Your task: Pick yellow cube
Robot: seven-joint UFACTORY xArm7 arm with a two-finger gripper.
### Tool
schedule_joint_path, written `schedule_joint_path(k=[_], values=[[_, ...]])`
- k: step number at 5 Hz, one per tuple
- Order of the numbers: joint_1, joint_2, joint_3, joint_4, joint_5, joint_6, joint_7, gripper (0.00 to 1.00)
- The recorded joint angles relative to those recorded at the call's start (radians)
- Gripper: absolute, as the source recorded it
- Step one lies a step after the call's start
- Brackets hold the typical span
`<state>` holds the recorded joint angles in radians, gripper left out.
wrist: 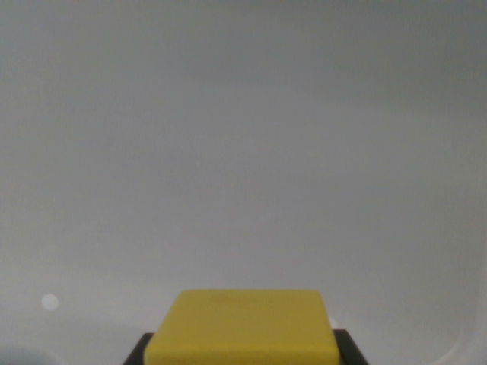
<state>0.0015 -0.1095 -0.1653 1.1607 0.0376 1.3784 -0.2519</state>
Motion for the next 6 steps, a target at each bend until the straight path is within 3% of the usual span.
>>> schedule_joint_path(k=[1,2,3,6], values=[[0.0004,-0.013,0.000,0.014,-0.0038,0.027,0.004,1.00],[0.0004,-0.013,0.000,0.014,-0.0038,0.027,0.004,1.00],[0.0007,-0.023,-0.001,0.026,-0.0068,0.048,0.007,1.00],[0.0009,-0.030,-0.001,0.034,-0.0090,0.063,0.009,1.00]])
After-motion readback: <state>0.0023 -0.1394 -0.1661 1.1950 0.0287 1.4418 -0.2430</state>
